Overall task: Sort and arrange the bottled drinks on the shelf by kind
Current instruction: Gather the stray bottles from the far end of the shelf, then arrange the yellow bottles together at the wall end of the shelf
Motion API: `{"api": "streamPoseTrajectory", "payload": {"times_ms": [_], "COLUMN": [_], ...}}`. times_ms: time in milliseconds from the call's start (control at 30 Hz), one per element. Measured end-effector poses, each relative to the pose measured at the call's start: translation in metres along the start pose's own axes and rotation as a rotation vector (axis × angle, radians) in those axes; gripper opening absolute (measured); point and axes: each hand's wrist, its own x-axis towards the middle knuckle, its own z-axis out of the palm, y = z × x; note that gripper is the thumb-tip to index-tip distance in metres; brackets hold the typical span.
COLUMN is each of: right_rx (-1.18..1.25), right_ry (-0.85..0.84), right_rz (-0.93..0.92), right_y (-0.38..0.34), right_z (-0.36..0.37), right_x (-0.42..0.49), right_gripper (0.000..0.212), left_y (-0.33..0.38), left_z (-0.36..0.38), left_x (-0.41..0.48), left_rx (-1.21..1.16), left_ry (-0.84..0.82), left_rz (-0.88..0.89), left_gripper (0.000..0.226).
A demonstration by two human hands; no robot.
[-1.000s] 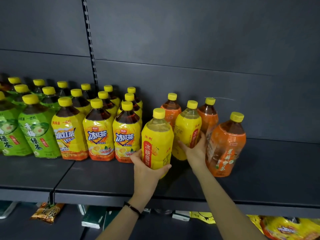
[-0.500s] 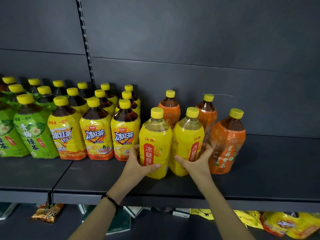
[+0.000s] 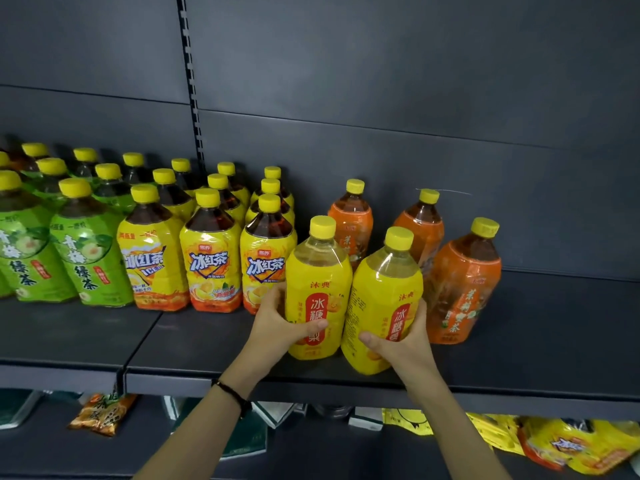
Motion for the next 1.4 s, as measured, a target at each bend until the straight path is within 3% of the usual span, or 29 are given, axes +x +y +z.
{"api": "streamPoseTrajectory", "payload": {"times_ms": [133, 267, 367, 600, 767, 1033, 1400], "right_rx": [-0.002, -0.001, 0.035, 0.113, 0.121, 0.075, 0.087], "right_ry": [0.058, 0.050, 0.025, -0.017, -0.069, -0.187, -0.250], "right_rz": [0.008, 0.012, 0.014, 0.046, 0.008, 0.002, -0.042], "right_y": [-0.004, -0.016, -0.023, -0.031, -0.034, -0.033, -0.028], "right_z": [0.037, 0.099, 0.166, 0.349, 0.456, 0.583, 0.738], "right_x": [-0.013, -0.018, -0.022, -0.040, -0.047, -0.039, -0.003], "right_gripper": [0.108, 0.109, 0.103, 0.106, 0.107, 0.108, 0.109], "left_y": [0.002, 0.007, 0.008, 0.023, 0.034, 0.027, 0.003], "left_z": [-0.039, -0.113, -0.185, -0.382, -0.490, -0.593, -0.718], "left_x": [-0.016, -0.037, -0.055, -0.100, -0.120, -0.120, -0.074], "left_rx": [0.000, -0.001, -0.004, 0.078, 0.089, 0.101, 0.107], "left_ry": [0.019, 0.109, 0.214, 0.405, 0.498, 0.572, 0.623], "left_rz": [0.003, -0.006, -0.008, 0.027, 0.072, 0.040, 0.041], "left_gripper": [0.070, 0.090, 0.079, 0.100, 0.089, 0.112, 0.105]}}
